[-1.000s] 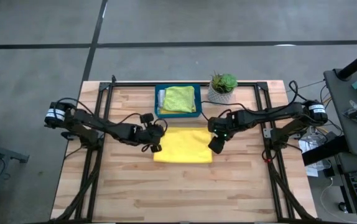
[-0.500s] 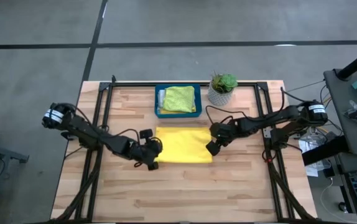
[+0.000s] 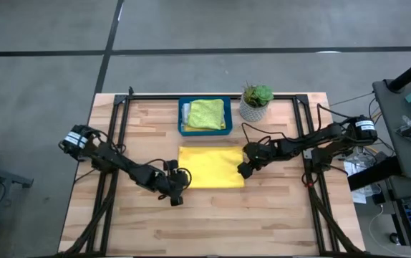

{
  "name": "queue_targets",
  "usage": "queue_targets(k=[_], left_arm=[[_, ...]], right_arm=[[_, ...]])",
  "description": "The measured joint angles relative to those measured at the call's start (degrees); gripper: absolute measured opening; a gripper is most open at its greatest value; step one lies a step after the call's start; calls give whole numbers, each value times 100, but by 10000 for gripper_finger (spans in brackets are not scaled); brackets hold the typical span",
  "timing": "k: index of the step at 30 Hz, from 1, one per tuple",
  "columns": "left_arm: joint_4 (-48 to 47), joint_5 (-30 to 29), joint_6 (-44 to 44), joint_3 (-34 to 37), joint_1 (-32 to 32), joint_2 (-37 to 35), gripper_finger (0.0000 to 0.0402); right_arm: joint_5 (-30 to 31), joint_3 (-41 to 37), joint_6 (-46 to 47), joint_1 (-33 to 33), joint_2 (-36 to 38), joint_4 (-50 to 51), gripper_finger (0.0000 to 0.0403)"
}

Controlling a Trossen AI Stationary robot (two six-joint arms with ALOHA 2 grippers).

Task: Fold microfiber towels
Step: Fold the yellow microfiber cloth

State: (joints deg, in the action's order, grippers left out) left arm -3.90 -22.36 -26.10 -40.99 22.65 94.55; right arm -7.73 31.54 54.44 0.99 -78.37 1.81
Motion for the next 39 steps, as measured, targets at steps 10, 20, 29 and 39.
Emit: queue_targets(k=[10,20,29,39], left_arm=[[47,92,-174,-21,11,57,19],[39,193,-198,-85,44,12,19],[22,178,-153,-164,44,-41,19],[-591,99,-54,-24,81,-493,19]], right_arm=[[2,-202,118,2,-416,-1345,264],[166,-213,49,4,-802,-2199,182],[268,-213,-288,54,-746,-2292,18],[-39,-59,-747,625,37,-530,13]])
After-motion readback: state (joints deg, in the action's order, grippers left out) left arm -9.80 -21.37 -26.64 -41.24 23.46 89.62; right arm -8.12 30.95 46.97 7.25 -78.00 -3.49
